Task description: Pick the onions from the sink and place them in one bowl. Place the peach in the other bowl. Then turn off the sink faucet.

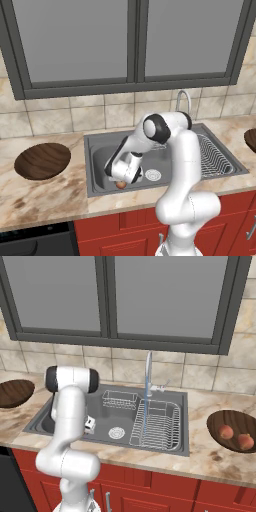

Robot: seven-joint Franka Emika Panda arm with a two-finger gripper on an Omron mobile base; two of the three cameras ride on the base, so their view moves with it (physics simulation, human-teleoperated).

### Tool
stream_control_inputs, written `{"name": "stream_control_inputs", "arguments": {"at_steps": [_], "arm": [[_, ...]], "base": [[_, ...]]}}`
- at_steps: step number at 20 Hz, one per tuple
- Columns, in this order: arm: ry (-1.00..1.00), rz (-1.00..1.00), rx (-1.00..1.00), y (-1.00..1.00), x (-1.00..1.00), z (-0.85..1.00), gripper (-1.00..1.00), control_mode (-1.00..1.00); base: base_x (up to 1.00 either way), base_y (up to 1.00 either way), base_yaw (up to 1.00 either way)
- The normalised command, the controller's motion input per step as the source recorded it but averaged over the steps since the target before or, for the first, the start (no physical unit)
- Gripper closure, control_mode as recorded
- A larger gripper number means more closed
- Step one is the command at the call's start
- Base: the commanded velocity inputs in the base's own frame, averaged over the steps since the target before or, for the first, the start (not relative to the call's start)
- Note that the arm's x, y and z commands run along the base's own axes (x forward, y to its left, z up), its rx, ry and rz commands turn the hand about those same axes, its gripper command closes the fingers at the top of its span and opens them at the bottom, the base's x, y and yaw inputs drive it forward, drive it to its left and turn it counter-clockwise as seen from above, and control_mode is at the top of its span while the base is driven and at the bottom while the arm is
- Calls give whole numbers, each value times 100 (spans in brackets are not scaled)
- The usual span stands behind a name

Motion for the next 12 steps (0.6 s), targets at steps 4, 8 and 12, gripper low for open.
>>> {"name": "stream_control_inputs", "arguments": {"at_steps": [4, 8, 12], "arm": [[0, -3, 0, 1, 3, -15, -100, -100], [0, -4, 0, 4, 11, -17, -100, -100], [0, -3, 0, 4, 5, -28, -100, -100]], "base": [[0, 0, 0], [0, 0, 0], [0, 0, 0]]}}
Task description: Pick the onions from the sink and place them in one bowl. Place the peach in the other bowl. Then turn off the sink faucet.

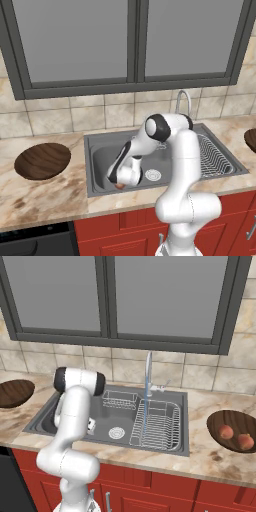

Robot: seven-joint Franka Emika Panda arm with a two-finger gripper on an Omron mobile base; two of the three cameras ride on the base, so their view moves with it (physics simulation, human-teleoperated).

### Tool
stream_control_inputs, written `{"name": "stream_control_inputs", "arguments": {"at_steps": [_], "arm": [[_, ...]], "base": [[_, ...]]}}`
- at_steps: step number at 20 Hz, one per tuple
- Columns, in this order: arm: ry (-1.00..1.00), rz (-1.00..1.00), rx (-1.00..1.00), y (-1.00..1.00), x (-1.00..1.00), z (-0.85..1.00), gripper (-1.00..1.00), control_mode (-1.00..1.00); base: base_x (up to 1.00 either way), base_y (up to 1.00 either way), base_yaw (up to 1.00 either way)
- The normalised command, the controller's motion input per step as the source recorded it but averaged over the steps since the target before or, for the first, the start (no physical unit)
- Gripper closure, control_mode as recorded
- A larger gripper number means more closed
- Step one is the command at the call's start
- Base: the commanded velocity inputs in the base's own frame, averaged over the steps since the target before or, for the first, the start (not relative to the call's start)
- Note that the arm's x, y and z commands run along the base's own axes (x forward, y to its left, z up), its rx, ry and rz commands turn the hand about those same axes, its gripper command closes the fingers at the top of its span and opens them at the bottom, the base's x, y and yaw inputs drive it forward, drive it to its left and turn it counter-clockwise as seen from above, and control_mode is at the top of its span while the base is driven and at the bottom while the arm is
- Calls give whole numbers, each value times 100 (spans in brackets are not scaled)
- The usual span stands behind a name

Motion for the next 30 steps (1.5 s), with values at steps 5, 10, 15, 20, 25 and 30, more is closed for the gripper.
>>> {"name": "stream_control_inputs", "arguments": {"at_steps": [5, 10, 15, 20, 25, 30], "arm": [[0, -2, 0, 11, 2, -33, 100, -100], [1, -1, 1, 1, 9, 7, 100, -100], [5, -7, 7, -41, 1, 91, 100, -100], [6, -8, 2, -27, 2, 100, 100, -100], [0, -5, 0, -33, -18, 100, 100, -100], [-5, -1, 0, -55, -49, 99, 100, -100]], "base": [[0, 0, 0], [0, 0, 0], [0, 0, 0], [0, 0, 0], [0, 0, 0], [0, 0, 0]]}}
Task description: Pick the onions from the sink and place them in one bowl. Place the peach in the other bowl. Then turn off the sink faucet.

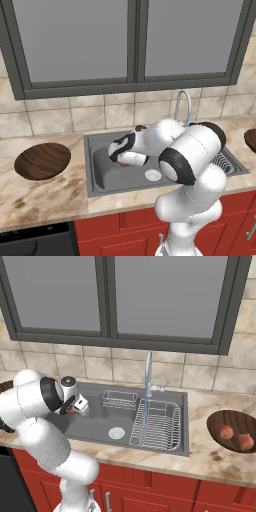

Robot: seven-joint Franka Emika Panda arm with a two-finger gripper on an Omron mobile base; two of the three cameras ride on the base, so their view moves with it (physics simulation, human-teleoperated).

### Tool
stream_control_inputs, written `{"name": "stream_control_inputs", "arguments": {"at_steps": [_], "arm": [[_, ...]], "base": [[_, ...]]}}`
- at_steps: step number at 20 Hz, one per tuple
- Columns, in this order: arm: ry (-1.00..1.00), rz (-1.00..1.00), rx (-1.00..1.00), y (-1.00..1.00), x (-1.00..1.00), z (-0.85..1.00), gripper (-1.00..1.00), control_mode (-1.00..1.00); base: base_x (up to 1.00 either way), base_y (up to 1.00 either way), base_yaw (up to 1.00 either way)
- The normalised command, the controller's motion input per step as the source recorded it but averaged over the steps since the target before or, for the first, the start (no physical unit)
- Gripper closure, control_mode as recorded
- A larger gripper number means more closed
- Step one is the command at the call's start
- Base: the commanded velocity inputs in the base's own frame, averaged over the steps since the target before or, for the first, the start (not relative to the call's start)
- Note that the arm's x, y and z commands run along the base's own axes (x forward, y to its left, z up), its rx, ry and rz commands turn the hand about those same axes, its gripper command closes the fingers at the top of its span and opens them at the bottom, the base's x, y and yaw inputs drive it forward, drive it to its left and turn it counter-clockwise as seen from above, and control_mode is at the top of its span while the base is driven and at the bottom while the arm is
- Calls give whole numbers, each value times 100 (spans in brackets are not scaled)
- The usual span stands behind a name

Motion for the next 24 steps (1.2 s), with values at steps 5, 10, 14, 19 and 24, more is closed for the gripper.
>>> {"name": "stream_control_inputs", "arguments": {"at_steps": [5, 10, 14, 19, 24], "arm": [[-10, 0, 0, -67, -84, 86, 100, -100], [-4, 7, 0, -36, -88, 90, 100, -100], [0, 16, 0, 0, -43, 100, 100, -100], [4, 15, -4, 18, -10, 93, 100, -100], [13, 10, -13, 51, -3, 65, 100, -100]], "base": [[0, 0, 0], [0, 0, 0], [0, 0, 0], [0, 0, 0], [0, 0, 0]]}}
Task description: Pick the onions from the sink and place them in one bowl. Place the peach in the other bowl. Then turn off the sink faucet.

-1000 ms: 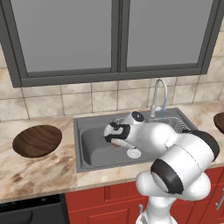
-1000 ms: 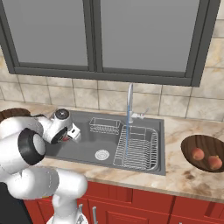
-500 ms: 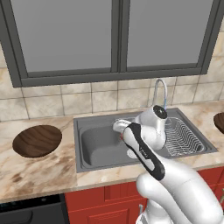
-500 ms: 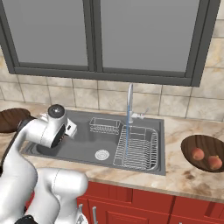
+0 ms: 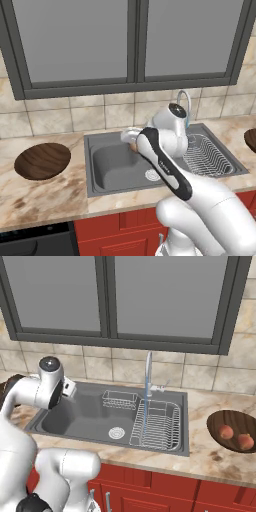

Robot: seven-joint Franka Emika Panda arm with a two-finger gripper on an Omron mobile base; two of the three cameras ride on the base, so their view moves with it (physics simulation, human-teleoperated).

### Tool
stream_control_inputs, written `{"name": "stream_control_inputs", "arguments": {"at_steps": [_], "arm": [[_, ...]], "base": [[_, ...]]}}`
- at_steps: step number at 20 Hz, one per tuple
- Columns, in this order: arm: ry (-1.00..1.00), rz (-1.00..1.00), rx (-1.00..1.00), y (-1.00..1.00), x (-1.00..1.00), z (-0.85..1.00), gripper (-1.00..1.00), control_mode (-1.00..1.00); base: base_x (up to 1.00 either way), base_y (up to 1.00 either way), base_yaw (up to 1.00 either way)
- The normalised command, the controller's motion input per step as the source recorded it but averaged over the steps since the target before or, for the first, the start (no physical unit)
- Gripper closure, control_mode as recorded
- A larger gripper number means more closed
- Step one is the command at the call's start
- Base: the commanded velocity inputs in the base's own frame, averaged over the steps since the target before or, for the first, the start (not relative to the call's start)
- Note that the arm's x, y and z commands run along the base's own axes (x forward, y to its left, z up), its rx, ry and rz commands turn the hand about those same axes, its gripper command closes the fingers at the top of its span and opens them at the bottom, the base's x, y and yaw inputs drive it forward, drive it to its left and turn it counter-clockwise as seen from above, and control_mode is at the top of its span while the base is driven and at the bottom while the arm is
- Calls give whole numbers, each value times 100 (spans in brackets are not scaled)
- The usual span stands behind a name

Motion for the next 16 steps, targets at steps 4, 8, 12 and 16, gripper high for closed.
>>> {"name": "stream_control_inputs", "arguments": {"at_steps": [4, 8, 12, 16], "arm": [[13, 6, -18, 71, -1, 60, 100, -100], [3, 1, -19, 73, -8, 29, 100, -100], [0, 0, -19, 67, -15, -3, 100, -100], [-6, 0, -18, 59, -21, -32, 100, -100]], "base": [[0, 0, 0], [0, 0, 0], [0, 0, 0], [0, 0, 0]]}}
